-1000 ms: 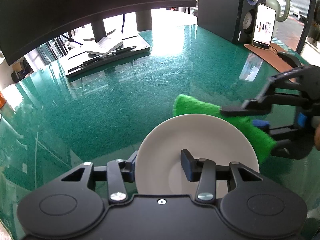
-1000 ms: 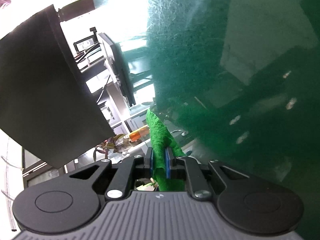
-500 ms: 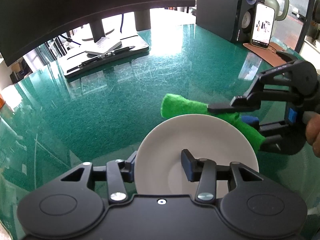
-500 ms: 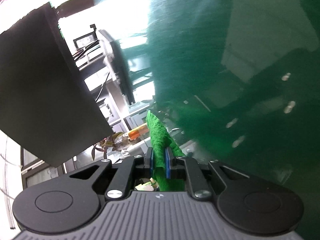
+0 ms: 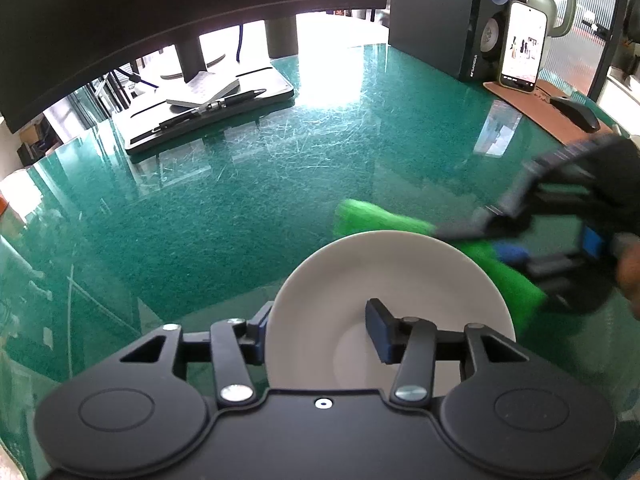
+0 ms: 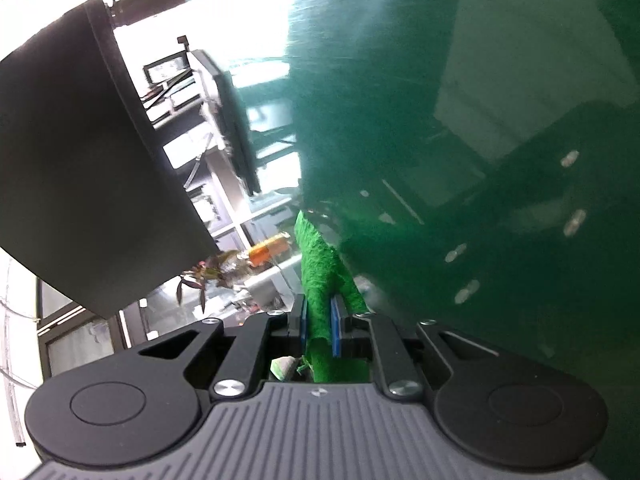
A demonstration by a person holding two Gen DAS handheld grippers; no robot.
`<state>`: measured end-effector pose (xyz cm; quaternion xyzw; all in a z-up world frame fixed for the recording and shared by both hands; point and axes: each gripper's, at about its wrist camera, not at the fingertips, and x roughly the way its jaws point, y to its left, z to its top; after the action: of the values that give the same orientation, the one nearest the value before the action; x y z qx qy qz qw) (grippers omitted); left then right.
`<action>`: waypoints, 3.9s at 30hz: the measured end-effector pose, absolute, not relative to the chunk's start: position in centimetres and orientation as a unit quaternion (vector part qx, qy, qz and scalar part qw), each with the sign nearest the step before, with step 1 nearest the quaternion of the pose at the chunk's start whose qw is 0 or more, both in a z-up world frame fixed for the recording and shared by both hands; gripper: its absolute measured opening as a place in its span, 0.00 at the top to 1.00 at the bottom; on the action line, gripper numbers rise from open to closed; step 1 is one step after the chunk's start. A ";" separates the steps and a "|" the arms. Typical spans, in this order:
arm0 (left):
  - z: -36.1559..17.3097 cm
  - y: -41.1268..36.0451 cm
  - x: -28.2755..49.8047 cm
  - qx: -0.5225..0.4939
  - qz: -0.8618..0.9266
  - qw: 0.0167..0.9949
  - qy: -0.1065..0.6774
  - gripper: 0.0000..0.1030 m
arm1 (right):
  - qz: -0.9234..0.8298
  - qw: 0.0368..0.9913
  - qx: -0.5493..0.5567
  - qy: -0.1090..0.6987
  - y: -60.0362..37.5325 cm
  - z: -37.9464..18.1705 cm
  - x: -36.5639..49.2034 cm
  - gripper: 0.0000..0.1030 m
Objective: Clean bowl
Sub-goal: 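Hold the bowl with the left tool while the right tool wipes the outer wall, then hold the bowl with the left tool while the right tool scrubs the cloth over the rim, then tilt the bowl with the left tool while the right tool wipes its outer wall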
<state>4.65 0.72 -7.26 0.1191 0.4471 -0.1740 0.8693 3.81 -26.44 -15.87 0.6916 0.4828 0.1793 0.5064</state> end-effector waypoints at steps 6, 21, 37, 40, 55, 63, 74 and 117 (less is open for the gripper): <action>-7.4 0.9 4.4 0.109 -0.187 0.867 0.449 0.50 | 0.189 0.538 0.669 0.477 -26.4 -14.8 3.6 0.88; -7.3 1.0 4.8 0.012 -0.115 0.851 0.512 0.51 | 0.260 0.541 0.645 0.473 -25.5 -15.0 5.8 0.88; -7.1 0.8 4.5 -0.034 -0.037 0.839 0.542 0.49 | 0.291 0.491 0.647 0.506 -26.8 -16.3 6.3 0.88; -7.0 0.7 4.5 -0.028 -0.034 0.838 0.544 0.47 | 0.303 0.501 0.626 0.515 -26.3 -15.4 7.0 0.88; -7.2 0.5 4.3 -0.032 -0.044 0.836 0.546 0.43 | 0.311 0.526 0.597 0.520 -25.8 -14.8 6.8 0.83; -7.2 0.2 3.6 -0.030 -0.048 0.841 0.538 0.42 | 0.309 0.508 0.599 0.536 -29.3 -14.5 2.1 0.84; -7.1 0.0 3.0 -0.032 -0.042 0.842 0.538 0.39 | 0.304 0.523 0.605 0.518 -27.0 -14.5 5.5 0.84; -6.8 -0.5 1.7 -0.037 -0.044 0.848 0.527 0.52 | 0.287 0.482 0.623 0.545 -30.9 -14.2 1.5 0.84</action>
<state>1.74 -0.51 -6.78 -0.0369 0.5271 -0.0442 0.8479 1.52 -30.89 -14.18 0.6233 0.5453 0.2866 0.4817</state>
